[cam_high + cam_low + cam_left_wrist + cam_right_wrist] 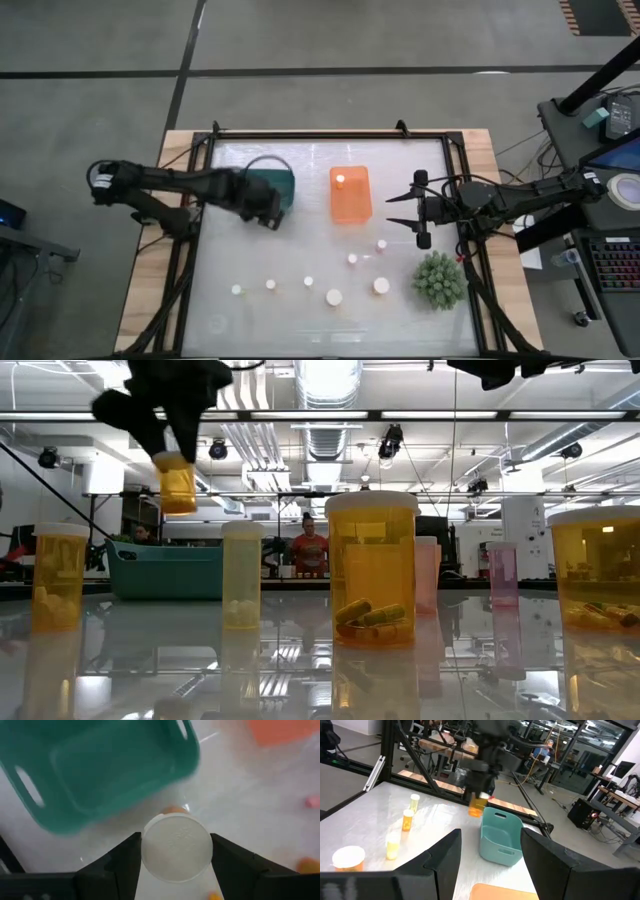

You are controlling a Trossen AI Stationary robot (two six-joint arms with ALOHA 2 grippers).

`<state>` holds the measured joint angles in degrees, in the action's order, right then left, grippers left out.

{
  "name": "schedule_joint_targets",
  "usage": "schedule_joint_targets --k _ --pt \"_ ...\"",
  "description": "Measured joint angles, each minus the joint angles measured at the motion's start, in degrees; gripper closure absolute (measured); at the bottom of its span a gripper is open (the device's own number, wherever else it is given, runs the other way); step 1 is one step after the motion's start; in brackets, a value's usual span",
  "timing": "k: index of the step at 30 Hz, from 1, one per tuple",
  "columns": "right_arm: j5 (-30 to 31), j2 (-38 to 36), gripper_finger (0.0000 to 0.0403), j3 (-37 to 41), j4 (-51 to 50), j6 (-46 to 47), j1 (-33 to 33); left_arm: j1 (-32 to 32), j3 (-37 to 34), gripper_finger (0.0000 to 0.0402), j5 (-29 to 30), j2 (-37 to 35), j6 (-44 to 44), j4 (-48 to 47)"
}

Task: Pick and place medicine bottles into bin by pill shape (circle, oval)
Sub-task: Put the top left large orange pill bottle into the green bin

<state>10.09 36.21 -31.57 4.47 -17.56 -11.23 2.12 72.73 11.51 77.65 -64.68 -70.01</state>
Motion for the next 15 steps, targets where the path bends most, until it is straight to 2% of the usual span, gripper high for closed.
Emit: schedule_joint_targets --k 8,15 --pt "0.04 -0.02 0.0207 -0.02 -1.04 -0.29 -0.01 -14.04 -1.72 0.021 0.13 0.0 14.65 0.46" --pt "0.07 -0.04 0.0207 -0.02 -1.1 -0.47 -0.01 -22.05 -4.67 0.021 0.52 0.0 21.02 2.56"
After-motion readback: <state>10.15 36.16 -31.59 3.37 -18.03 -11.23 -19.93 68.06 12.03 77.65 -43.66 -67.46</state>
